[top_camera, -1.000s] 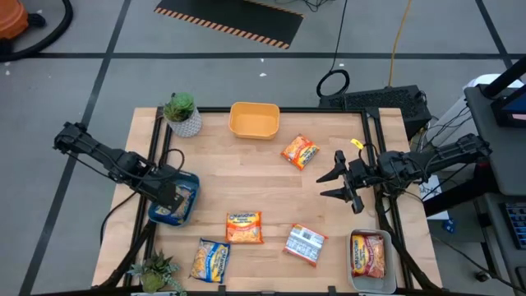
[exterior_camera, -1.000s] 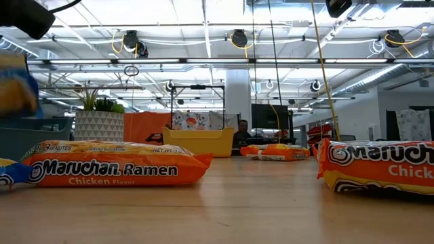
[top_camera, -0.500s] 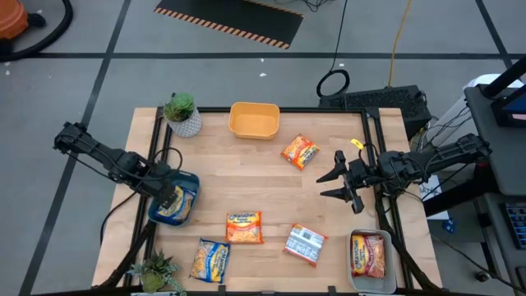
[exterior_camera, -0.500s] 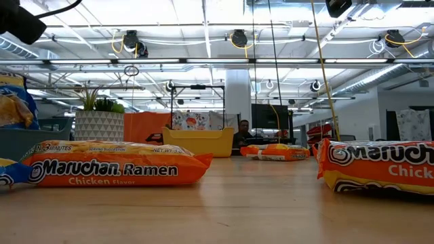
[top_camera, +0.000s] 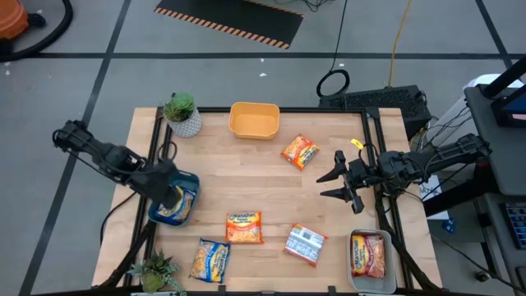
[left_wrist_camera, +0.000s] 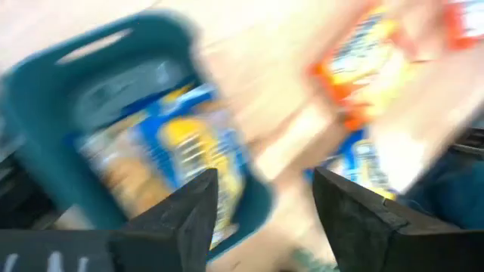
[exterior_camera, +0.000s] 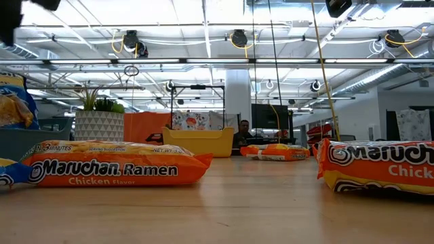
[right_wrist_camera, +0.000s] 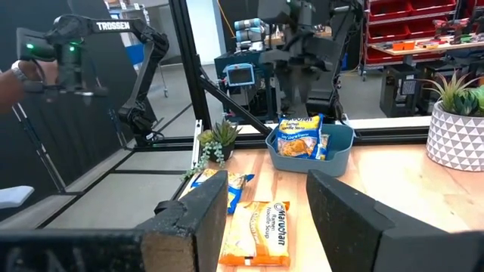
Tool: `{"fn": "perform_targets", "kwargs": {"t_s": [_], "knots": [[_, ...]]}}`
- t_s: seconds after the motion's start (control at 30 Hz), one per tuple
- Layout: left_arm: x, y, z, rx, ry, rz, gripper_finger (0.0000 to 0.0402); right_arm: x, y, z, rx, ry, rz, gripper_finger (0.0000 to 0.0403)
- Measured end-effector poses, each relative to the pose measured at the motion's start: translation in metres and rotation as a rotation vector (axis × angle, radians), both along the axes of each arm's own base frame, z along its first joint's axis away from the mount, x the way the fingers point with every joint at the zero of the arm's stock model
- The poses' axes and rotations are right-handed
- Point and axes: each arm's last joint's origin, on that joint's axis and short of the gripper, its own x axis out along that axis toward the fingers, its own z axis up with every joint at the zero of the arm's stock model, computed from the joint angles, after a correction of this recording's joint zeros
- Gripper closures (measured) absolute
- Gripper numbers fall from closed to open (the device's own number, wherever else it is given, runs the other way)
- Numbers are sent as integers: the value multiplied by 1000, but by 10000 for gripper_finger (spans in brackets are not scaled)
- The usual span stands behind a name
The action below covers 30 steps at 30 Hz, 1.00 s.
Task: Sort Maruchan noodles
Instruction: Put the top blue noodle pack into the blue bin
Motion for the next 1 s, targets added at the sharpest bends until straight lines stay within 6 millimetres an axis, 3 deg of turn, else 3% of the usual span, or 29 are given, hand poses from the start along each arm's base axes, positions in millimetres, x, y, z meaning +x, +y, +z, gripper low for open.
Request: {"fn": "perform_targets", "kwargs": {"t_s": [0.13,0.4,0.8,1.0], "knots": [[11,-8,-9,31,-53,-53,231,0,0,-1,0,9,0,229],[18,-18,-47,50,73,-106,306,0,0,-3,37,45,-3,229],[1,-8,-88,131,289,-53,314,-1,0,-6,9,62,-2,229],[1,-8,-84,105,269,-12,314,-1,0,-5,14,63,-3,229]]}}
